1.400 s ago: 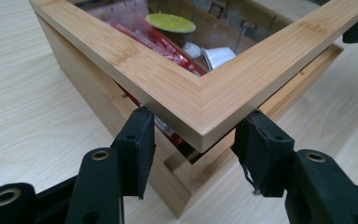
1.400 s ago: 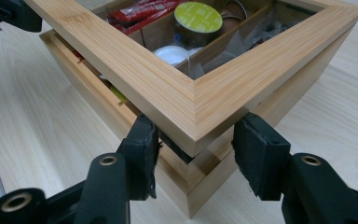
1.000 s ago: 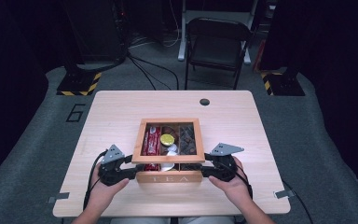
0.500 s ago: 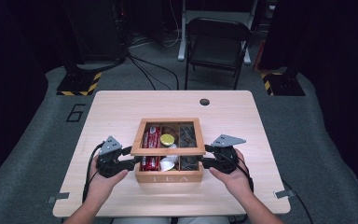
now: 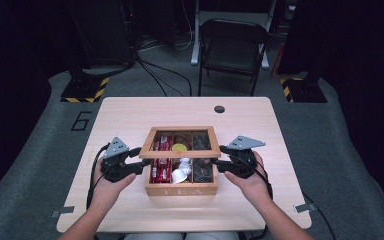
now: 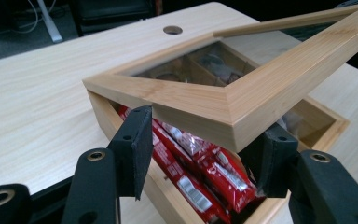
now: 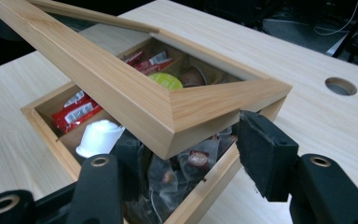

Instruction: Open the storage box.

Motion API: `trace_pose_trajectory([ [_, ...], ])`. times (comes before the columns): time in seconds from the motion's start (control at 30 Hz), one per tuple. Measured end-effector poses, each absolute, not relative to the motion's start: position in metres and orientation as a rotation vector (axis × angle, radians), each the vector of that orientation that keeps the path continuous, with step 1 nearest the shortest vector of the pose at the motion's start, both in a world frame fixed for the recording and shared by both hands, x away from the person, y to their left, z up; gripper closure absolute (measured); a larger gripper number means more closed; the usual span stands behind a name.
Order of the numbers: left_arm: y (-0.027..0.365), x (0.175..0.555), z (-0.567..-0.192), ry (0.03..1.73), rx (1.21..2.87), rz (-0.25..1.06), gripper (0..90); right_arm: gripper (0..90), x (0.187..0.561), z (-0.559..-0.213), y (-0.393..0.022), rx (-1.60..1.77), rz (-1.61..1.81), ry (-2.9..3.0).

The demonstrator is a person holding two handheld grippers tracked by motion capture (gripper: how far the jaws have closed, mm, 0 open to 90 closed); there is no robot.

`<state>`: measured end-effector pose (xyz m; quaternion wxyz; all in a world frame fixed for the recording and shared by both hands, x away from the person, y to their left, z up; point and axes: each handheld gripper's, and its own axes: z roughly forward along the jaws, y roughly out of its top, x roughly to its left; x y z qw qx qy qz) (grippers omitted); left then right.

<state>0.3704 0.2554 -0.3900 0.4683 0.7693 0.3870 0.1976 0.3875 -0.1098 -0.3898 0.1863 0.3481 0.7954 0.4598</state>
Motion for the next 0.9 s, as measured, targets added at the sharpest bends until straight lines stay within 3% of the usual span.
trace_pose_trajectory([
  [0.9, 0.258, 0.401, -0.358, 0.945, 1.817, 0.519, 53.4, 48.9, 0.421, -0.355, -0.108, 1.017, 1.362, 2.188],
])
